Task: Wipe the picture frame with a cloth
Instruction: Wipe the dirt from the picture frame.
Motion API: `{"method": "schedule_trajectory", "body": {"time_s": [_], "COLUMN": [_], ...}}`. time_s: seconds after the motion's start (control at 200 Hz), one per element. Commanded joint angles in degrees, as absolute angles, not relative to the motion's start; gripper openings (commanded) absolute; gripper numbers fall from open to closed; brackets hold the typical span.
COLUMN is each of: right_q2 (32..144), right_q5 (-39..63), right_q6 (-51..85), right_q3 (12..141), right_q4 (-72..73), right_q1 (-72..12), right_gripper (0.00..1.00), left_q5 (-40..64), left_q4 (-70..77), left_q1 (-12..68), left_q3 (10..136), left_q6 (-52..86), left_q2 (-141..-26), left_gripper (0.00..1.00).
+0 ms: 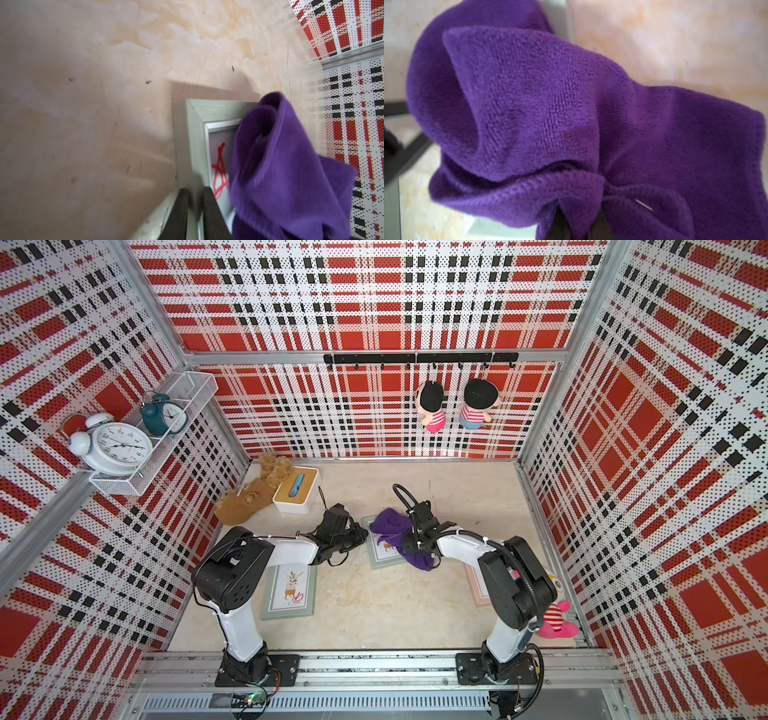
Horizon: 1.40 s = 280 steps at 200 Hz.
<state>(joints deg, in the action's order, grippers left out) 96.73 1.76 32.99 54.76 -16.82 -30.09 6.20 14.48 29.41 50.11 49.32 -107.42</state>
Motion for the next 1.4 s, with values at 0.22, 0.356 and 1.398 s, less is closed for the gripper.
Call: {"method": "schedule_trajectory", "body": {"time_s": [0.22,0.356,1.398], "right_q2": [118.87,122.35,104.43], "right_q5": [1.96,3.24,3.88], "right_q6": [32.17,30.46,35.87], "right_q3": [82.94,88.22,56.57], "right_q4": [-25.01,-26.84,-23.36], "right_q1": [-26.59,-26.62,-31.5], "right_gripper": [0.0,0.0,0.0], "left_q5": [2.35,2.05,4.13], "left_q4": [-1.18,-1.33,-0.28], "left_q1": [30.89,30.94,31.49], "left_q3": [49.37,49.18,49.73], "left_q6": [45.17,45.58,44.21], "left_q2": [-112.68,-112.55,-113.58], "left_gripper": [0.15,0.15,0.14]}}
